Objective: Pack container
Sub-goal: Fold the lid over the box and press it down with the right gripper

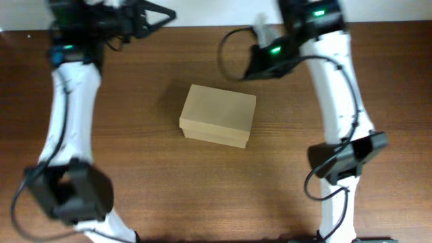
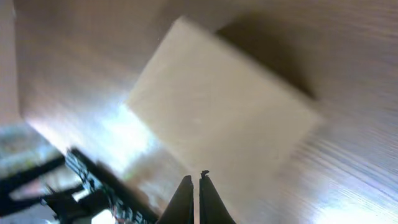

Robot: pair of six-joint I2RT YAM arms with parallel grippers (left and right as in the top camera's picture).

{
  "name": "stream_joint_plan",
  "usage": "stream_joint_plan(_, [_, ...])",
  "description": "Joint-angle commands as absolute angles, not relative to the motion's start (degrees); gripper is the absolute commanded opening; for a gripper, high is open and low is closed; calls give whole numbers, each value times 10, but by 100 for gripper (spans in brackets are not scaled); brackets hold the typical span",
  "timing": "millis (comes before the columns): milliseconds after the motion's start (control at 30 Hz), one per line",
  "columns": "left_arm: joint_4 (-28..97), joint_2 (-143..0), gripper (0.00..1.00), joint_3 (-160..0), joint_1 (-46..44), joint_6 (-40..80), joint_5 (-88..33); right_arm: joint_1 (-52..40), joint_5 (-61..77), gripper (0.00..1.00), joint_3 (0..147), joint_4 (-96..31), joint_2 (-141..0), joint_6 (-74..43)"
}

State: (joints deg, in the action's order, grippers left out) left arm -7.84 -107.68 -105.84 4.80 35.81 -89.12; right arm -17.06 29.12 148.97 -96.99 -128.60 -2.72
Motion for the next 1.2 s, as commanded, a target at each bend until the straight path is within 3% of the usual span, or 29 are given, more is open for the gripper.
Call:
stream_joint_plan(0, [-100, -1001, 2, -1062, 77, 344, -883, -237, 252, 4, 1488, -973, -1271, -17])
stream_joint_plan(267, [-101, -940, 2, -1062, 171, 275, -870, -366, 57, 4, 1472, -973, -1271, -2])
stream_joint_plan(533, [-103, -933, 2, -1062, 277, 273, -875, -409, -143, 4, 1403, -959, -1271, 11])
stream_joint_plan(833, [-93, -925, 2, -1062, 347, 245, -822, -412, -131, 4, 1397, -834, -1271, 11])
stream_joint_plan(933, [34, -923, 2, -1062, 369, 144, -732, -416, -85, 4, 1397, -831, -1271, 11])
stream_joint_plan(1033, [253, -909, 2, -1062, 368, -30, -525, -424, -75, 4, 1397, -839, -1271, 11])
stream_joint_plan(1167, [435, -892, 2, -1062, 328, -167, -312, -433, -75, 4, 1397, -858, -1270, 11])
